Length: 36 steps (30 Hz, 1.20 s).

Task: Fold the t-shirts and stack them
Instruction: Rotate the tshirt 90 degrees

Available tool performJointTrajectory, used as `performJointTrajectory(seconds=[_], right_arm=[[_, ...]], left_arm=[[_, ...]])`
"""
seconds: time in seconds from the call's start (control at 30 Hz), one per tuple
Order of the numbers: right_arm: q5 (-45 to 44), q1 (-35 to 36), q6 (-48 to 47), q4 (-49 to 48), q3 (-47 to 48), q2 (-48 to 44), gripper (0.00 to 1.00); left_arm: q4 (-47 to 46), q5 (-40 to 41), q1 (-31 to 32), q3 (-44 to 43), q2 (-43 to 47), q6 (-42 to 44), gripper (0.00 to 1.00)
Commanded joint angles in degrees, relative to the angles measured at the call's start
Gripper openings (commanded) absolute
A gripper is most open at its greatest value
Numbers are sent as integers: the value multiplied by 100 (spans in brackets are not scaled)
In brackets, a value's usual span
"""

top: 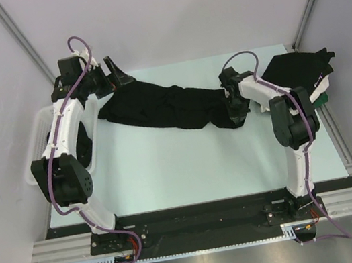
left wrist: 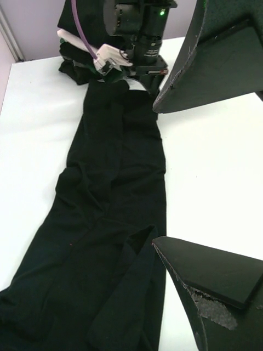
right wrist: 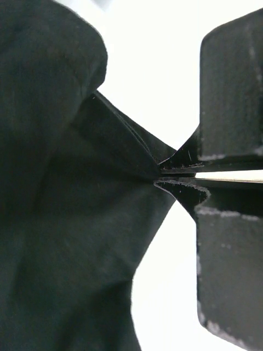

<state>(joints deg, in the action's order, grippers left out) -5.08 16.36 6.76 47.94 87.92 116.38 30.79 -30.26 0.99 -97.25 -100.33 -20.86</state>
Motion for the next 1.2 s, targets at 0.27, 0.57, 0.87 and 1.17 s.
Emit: performJointTrajectory(seconds=[0.27,0.57,0.87,1.17], right_arm=[[122,631,843,1375,-416,-1169,0],[271,1685,1581,1850,-775,-1521,0],[763,2222,1978,2069,-1444,-1838,0],[1079,2670,2145,2351,-1883,-2171,0]], left_arm=[[-143,-481,32,-189,242,161,99],[-99,-525,24,-303,181,161,99],[-90,-612,24,-321,137,161,99],[-38,-595,24,-303,23,179,100]])
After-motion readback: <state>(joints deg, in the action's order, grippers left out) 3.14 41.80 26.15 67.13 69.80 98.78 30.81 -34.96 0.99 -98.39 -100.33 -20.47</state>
